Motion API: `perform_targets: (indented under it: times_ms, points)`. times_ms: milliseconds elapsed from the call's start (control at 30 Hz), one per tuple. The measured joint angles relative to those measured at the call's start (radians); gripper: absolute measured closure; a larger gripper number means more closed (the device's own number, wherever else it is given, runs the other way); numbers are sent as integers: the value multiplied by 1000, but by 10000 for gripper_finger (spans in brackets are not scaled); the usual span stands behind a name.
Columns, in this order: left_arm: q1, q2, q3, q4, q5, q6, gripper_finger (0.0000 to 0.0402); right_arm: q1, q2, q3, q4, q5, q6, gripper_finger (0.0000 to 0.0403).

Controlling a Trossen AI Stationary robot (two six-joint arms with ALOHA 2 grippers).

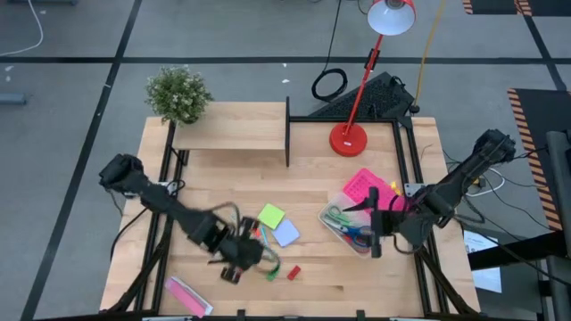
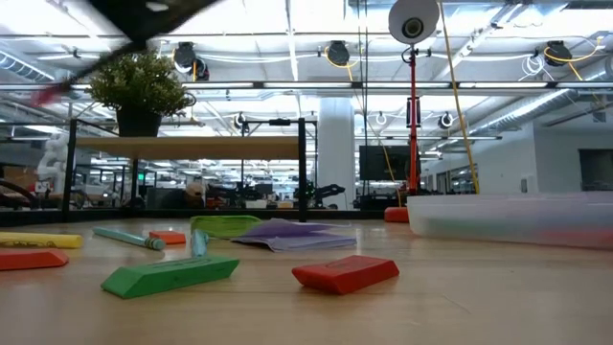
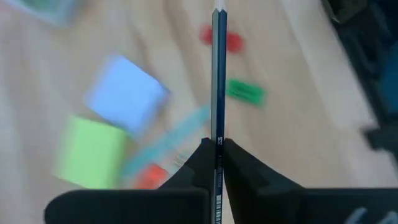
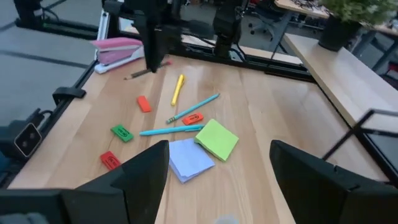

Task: Pack school essentials
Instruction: Put the black pencil into the pink supply box

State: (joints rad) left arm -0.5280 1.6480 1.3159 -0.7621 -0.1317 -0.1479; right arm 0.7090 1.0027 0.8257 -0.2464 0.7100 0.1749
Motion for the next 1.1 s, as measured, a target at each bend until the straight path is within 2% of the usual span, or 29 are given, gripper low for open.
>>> perform_targets:
  times_ms: [200, 367, 500, 700, 800, 967, 1100]
  points:
    - [149, 10, 114, 11, -2, 305, 377, 0, -91, 0, -102, 18, 52, 131]
    - [263, 8, 149, 134, 1, 498, 376, 0, -148, 0, -105, 180, -5, 131]
    - [332, 11, 148, 240, 55, 612, 376, 0, -186, 0, -105, 210, -59, 131]
    - [397, 43, 148, 410, 137, 707, 376, 0, -210, 0, -115, 210, -82, 131]
    - [417, 47, 148, 440, 141, 719, 376, 0, -210, 0, -139, 205, -58, 131]
    - [455, 67, 148, 458, 110, 686, 376, -1, -181, 0, -134, 203, -32, 131]
    - [468, 97, 148, 442, 83, 651, 376, -28, -108, 0, -15, 196, -64, 135]
